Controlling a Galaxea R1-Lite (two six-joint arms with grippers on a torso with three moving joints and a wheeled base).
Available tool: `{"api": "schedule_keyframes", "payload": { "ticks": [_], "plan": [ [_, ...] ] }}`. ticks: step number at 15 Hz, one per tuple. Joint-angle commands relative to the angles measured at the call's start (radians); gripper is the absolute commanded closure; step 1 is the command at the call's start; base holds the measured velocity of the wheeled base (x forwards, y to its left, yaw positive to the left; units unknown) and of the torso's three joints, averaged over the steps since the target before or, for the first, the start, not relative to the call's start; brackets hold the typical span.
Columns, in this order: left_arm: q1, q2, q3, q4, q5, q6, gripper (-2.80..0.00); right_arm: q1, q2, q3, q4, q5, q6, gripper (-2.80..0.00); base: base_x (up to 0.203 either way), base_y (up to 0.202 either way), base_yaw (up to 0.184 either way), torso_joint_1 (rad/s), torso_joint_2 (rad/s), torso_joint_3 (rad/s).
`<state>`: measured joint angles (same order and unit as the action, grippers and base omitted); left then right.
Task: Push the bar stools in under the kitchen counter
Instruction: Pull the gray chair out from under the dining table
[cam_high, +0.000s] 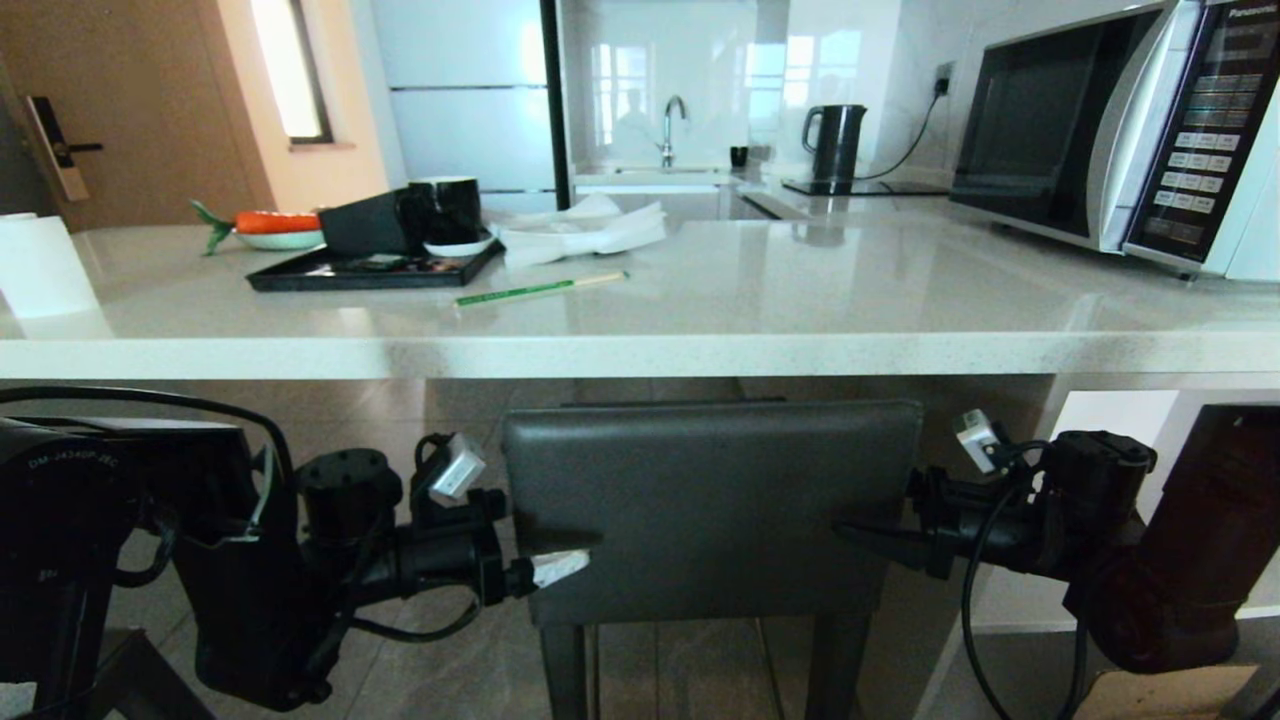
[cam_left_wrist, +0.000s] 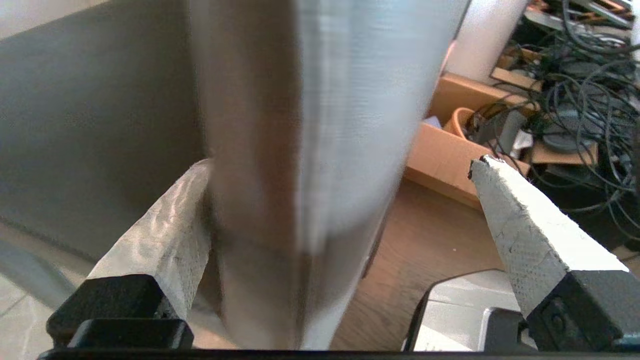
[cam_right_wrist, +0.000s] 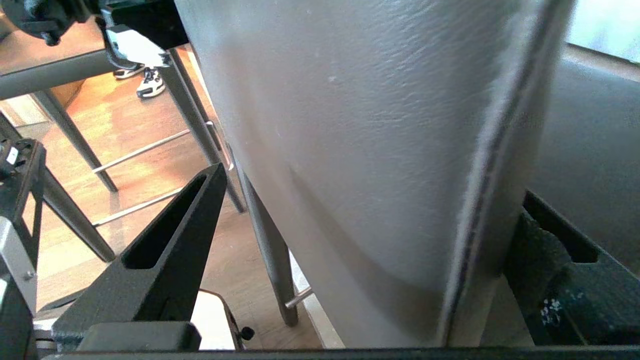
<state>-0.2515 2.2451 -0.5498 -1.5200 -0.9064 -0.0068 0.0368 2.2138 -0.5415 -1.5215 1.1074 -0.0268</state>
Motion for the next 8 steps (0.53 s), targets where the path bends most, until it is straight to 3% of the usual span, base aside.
{"api": "schedule_keyframes", "payload": {
  "ticks": [1,4,8],
  "plan": [
    [0.001,0.001,0.001,-0.01,-0.003,0.007,-2.8,0.003,-0.007,0.008,-0.008,0.006,-0.001,-2.8,0.0,0.0,0.0,0.0,0.0,0.0],
    [0.0,0.001,0.002,-0.01,-0.003,0.03,-2.8,0.008,-0.011,0.036,-0.008,0.008,-0.003,-2.8,0.0,0.0,0.0,0.0,0.0,0.0],
    [0.003,0.001,0.005,-0.01,-0.003,0.043,-2.8,0.018,-0.023,0.051,-0.008,0.008,-0.002,-2.8,-0.177,0.0,0.0,0.005,0.0,0.004]
  ]
}}
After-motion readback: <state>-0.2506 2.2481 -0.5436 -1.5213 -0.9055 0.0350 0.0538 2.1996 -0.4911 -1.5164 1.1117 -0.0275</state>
